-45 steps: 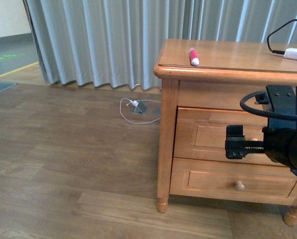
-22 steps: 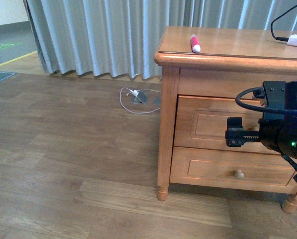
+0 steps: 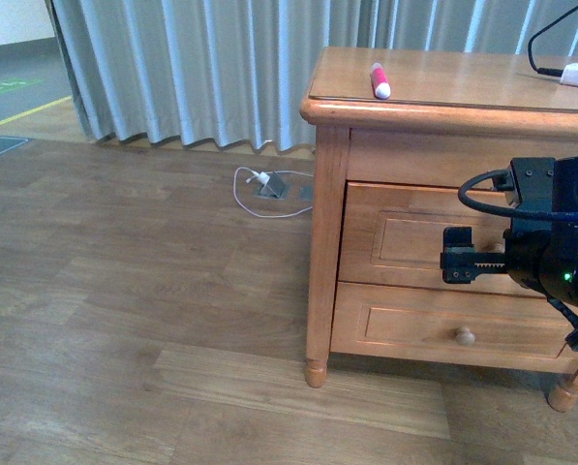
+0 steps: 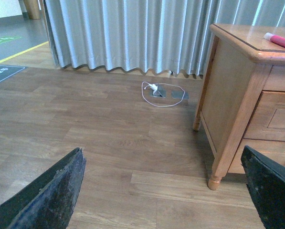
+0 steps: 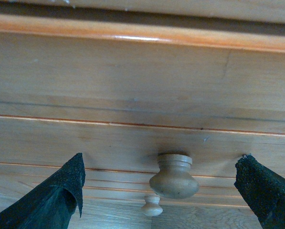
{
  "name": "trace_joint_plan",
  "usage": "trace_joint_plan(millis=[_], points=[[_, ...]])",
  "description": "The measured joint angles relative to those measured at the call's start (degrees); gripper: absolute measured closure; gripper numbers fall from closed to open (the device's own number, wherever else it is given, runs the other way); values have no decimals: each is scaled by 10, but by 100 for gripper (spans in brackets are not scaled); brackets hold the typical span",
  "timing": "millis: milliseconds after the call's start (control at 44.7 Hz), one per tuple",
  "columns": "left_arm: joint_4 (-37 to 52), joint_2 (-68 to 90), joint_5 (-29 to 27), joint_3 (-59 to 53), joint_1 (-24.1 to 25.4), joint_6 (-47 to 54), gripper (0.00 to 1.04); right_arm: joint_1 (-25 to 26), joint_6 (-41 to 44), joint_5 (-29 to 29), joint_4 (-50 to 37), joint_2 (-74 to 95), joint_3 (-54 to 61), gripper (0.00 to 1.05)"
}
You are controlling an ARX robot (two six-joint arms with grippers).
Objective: Place pink marker in drawer with both arms
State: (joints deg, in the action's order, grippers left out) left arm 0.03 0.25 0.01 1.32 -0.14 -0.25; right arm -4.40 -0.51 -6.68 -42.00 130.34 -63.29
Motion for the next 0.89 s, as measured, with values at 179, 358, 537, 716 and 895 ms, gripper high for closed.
trace_joint_plan(millis=[179,358,537,716,895], points=[[0,0,0,0,0,0,6,3,6,0,10,12,-7,8],[0,0,0,0,0,0,6,6,7,-2,3,13,-7,9],[0,0,0,0,0,0,6,7,8,-10,-2,13,-7,31],[0,0,0,0,0,0,6,10,7,-8,-2,14,-7,55],[0,0,0,0,0,0,6,7,6,-5,0,14,-7,78]])
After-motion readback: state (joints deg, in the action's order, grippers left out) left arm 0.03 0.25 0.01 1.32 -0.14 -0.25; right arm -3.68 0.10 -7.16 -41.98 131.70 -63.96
